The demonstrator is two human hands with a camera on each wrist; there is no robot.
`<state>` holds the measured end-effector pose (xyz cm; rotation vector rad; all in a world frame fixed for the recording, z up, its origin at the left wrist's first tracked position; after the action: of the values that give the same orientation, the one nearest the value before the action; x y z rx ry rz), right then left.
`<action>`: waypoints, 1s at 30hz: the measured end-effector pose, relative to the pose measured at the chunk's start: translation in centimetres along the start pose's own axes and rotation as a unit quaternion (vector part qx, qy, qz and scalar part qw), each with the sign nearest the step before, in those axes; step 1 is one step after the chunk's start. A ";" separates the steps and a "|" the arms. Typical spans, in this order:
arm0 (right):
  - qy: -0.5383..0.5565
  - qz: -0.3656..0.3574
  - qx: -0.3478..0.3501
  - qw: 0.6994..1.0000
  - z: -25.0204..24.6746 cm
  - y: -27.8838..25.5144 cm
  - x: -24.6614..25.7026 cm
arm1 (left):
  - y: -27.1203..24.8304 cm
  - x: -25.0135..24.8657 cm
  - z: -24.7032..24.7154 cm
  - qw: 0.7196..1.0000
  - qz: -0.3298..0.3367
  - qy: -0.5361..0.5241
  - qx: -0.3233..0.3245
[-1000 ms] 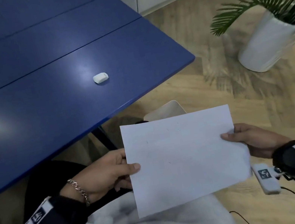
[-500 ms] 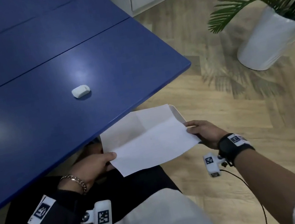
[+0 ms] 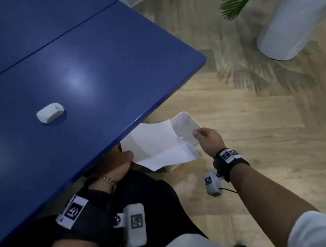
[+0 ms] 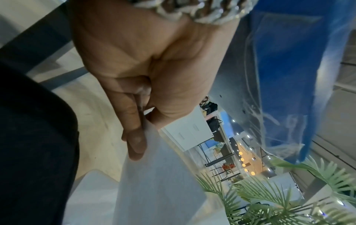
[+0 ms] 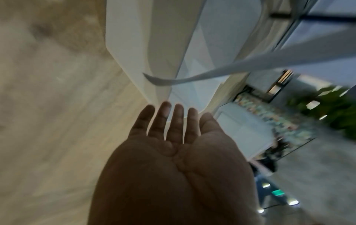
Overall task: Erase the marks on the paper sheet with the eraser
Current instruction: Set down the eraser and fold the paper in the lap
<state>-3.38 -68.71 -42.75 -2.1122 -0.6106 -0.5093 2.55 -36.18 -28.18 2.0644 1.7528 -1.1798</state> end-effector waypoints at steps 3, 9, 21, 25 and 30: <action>-0.015 -0.110 0.011 0.994 0.4 -5.2 4.4 | 0.7 0.2 0.5 1.000 0.019 0.006 0.002; -0.046 -0.347 0.257 0.901 7.6 -19.0 10.8 | 1.2 1.7 1.6 1.000 0.015 0.010 0.018; -0.348 -0.068 0.067 0.933 8.7 -5.6 -0.4 | 0.9 2.0 2.5 0.995 -0.005 -0.097 -0.003; -0.099 -0.267 0.149 0.947 9.1 -13.3 9.0 | 1.2 2.5 2.6 0.991 0.011 -0.134 -0.019; -0.217 -0.242 0.156 0.933 11.0 -11.9 5.7 | 0.8 2.8 1.9 0.984 0.019 -0.164 -0.067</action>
<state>-4.38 -52.15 -38.20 -1.7669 -1.3911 -0.1795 2.40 -35.52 -31.59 1.7058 1.5846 -1.2665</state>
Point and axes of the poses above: each hand's wrist, its own y-axis towards the middle knuckle, its own z-axis out of the palm, x = y × z, the point moved 9 cm from there along y, towards the middle knuckle, and after that the axes turned 15 degrees about z, right-handed, at the moved point
